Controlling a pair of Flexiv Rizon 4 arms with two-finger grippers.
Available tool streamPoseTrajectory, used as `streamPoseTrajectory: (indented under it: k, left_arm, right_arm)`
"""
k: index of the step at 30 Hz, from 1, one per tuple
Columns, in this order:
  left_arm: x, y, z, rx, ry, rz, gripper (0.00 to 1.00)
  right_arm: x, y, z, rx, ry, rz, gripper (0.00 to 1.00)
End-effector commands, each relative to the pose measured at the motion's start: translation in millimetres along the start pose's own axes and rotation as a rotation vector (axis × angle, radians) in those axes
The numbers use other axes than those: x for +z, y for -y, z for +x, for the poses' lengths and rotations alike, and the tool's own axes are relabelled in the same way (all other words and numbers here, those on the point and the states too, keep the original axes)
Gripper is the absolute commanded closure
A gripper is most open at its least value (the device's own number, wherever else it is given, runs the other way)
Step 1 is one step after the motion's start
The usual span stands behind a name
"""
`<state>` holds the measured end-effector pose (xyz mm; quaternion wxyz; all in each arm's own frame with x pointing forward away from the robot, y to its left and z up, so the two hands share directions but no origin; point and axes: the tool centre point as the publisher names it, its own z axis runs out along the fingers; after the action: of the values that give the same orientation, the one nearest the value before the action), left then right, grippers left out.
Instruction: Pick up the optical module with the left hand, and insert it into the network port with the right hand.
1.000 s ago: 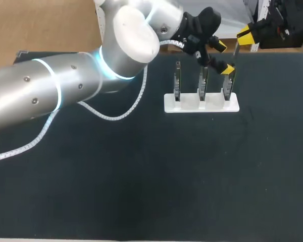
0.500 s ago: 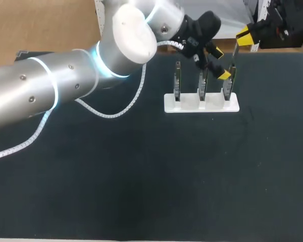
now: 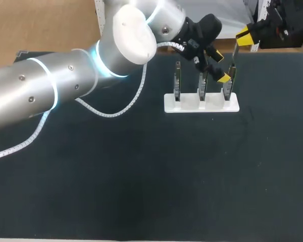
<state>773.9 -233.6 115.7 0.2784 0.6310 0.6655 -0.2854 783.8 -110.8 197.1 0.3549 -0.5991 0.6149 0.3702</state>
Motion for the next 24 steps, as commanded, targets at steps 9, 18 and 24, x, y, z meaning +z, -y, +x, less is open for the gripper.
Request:
streamPoseTrajectory:
  k: [9,18,24]
  left_arm:
    - [2.7,-1.3,0.4,-0.006,-0.009,0.0,0.0]
    - [3.5,0.0,0.1,0.009,-0.015,-0.002,0.0]
    - [3.5,0.0,0.1,0.009,-0.015,-0.002,0.0]
  right_arm:
    - [0.1,-2.9,-0.1,0.003,-0.005,0.002,1.0]
    - [0.5,-2.3,1.4,0.001,-0.007,-0.005,1.0]
    - [3.6,-3.2,6.0,-0.013,-0.05,-0.024,1.0]
